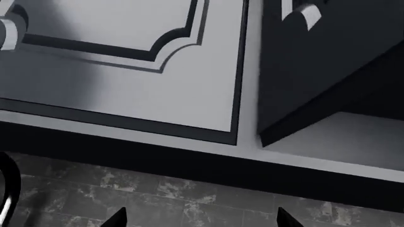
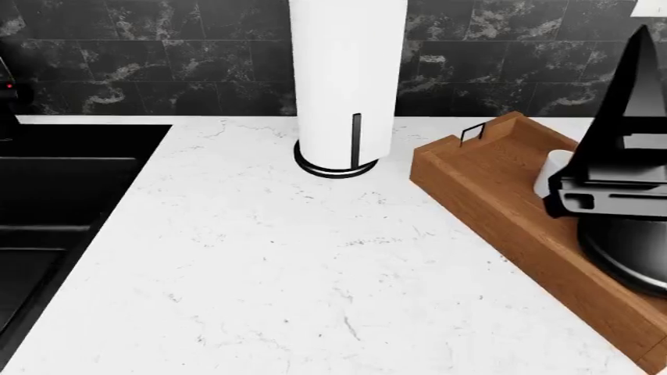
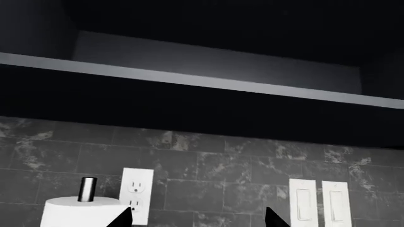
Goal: Pick the kettle from the counter and place it on the tray. Then pick the mug from the cabinet and place it on the tray. Then close the cabinet doors.
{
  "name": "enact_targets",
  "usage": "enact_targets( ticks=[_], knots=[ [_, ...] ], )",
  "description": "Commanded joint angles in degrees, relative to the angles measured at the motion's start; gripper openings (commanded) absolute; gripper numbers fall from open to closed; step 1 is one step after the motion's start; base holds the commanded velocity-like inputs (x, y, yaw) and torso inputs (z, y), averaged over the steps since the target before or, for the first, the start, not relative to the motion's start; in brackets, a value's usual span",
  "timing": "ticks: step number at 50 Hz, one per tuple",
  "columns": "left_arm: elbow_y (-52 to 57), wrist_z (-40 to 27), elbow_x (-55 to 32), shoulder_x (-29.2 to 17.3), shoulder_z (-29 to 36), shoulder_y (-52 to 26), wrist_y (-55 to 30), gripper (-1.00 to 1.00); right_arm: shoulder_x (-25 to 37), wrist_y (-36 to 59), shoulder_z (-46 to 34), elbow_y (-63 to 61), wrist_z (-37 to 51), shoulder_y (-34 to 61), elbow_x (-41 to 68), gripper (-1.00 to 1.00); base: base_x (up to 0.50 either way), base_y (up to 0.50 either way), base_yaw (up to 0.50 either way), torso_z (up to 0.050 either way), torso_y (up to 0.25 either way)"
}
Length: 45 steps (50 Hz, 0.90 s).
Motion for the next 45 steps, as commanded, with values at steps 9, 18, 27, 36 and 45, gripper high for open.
enact_targets(
  ticks=[9,18,27,36,45],
  knots=[
    [-7.3,-5.7,6.8,-6.7,8.8,-19.2,-4.4,1.00,1.1,-0.4,-2.2,0.0,1.0,0.0,-1.1,1.00,0.00,0.00,0.00,0.000,0.000],
    [-13.9,-1.4,16.6,-5.1,17.3,-29.4,-5.7,1.00,1.4,-0.7,-3.8,0.0,0.9,0.0,-2.0,1.00,0.00,0.00,0.00,0.000,0.000],
    [-24.7,8.6,25.6,-0.3,26.0,-42.2,-3.3,1.00,0.6,-0.9,-4.3,0.0,1.2,0.0,-2.0,1.00,0.00,0.00,0.00,0.000,0.000],
    [-38.7,20.4,29.3,8.1,33.4,-54.8,-0.5,1.00,0.2,-1.2,-4.8,0.0,1.4,0.0,-2.3,1.00,0.00,0.00,0.00,0.000,0.000],
    [-46.5,22.7,31.2,16.1,37.1,-61.0,0.8,1.00,1.2,-1.1,-4.9,0.0,0.1,0.0,-2.5,1.00,0.00,0.00,0.00,0.000,0.000]
  ],
)
